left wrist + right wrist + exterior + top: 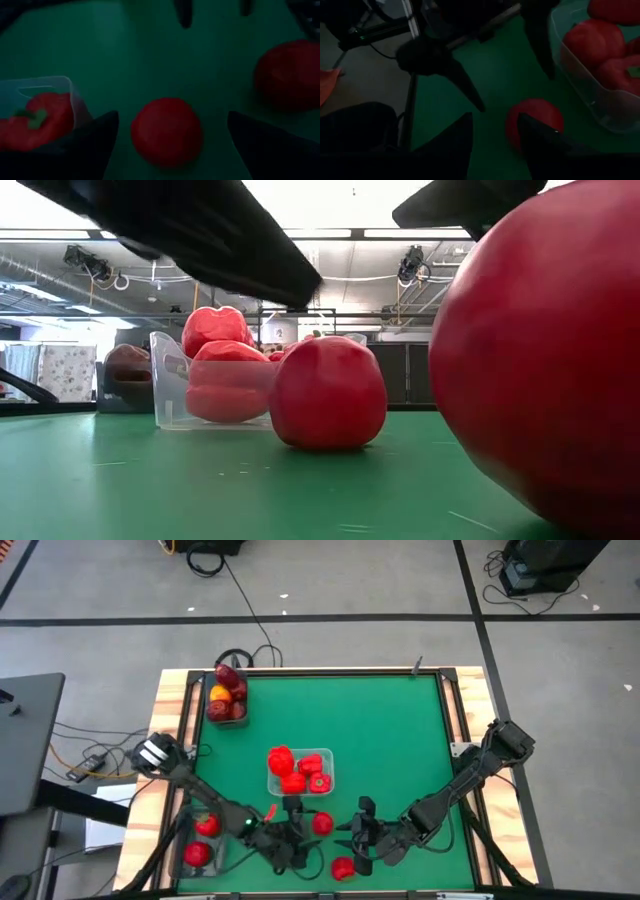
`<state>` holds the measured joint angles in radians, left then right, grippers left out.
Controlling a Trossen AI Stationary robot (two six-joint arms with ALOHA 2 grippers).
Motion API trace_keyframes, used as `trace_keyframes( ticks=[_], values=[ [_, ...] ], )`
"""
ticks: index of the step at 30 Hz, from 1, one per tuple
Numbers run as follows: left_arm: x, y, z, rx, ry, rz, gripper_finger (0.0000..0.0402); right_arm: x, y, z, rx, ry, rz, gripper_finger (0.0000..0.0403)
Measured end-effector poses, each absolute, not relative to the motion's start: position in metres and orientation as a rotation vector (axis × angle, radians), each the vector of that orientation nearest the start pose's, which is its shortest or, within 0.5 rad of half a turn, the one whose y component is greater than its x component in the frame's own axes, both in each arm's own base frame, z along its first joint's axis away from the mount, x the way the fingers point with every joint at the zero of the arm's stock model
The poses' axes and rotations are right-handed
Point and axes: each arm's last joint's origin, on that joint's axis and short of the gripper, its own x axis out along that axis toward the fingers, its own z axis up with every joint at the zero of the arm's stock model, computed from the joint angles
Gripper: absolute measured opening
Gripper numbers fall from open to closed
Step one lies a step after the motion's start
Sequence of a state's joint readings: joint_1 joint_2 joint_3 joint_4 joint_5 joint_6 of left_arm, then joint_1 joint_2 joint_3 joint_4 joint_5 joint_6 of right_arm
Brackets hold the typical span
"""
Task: Sort produce into baskets
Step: Put the red tomato into the bottom black bin
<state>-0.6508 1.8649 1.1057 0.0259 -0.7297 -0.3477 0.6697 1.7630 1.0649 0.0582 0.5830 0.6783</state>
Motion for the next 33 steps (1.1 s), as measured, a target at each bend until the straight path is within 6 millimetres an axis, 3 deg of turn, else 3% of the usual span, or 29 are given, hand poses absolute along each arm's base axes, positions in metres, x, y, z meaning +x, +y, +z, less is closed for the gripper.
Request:
trace_keyframes(
  ticks=[8, 15, 21, 25, 33],
  values=[
    [0.337, -0.190, 0.160, 0.002, 0.598, 0.172, 0.0371, 0.298, 0.220, 0.195, 0.277, 0.526, -0.088, 0.0167],
    [0.346, -0.187, 0.145, -0.044, 0.650, 0.082, 0.0303, 0.297, 0.219, 0.194, 0.248, 0.542, -0.080, 0.0168],
    [0.345, -0.187, 0.147, -0.048, 0.658, 0.079, 0.0247, 0.297, 0.218, 0.193, 0.216, 0.550, -0.078, 0.0168],
    [0.319, -0.188, 0.174, -0.030, 0.842, 0.108, 0.0234, 0.297, 0.218, 0.193, 0.214, 0.555, -0.079, 0.0168],
    [0.222, -0.202, 0.243, -0.139, 1.073, 0.244, 0.0234, 0.297, 0.216, 0.192, 0.197, 0.561, -0.098, 0.0168]
  ],
)
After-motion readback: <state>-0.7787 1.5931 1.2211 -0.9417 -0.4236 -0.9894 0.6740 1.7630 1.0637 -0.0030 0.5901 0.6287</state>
